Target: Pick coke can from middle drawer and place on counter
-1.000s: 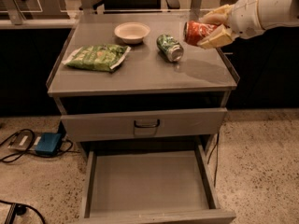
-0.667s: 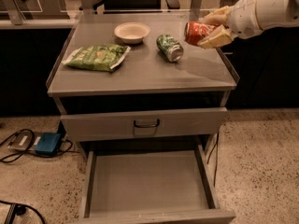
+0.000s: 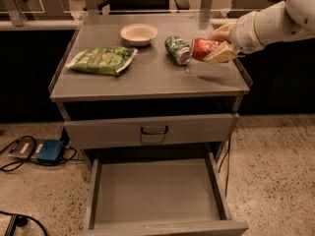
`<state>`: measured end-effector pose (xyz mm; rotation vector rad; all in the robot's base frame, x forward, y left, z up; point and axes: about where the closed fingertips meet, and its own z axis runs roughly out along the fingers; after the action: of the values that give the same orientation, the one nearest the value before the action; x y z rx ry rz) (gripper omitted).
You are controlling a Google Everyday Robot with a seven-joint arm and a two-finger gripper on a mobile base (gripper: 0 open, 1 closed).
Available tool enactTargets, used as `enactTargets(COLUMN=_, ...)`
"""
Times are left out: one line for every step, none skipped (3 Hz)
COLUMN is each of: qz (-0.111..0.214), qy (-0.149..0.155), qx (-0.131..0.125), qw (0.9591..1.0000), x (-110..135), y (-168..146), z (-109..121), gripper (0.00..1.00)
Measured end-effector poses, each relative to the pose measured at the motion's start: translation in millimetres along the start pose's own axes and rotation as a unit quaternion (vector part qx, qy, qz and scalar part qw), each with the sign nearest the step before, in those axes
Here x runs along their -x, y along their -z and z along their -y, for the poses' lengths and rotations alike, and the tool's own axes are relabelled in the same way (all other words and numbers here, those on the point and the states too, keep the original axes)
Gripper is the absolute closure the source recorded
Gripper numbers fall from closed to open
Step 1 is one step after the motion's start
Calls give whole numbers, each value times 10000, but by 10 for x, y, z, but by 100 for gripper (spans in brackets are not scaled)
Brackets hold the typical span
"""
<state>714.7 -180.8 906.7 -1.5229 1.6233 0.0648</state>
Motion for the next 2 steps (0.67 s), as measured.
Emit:
enactTargets(qz=-166, qy=-98, qx=1, qw=9998, x=-171, y=-138, z=-90, gripper=100)
enactTargets(qz=-226, qy=-169, qx=14, qw=9996, x=-270, y=-206, z=-152, gripper=100)
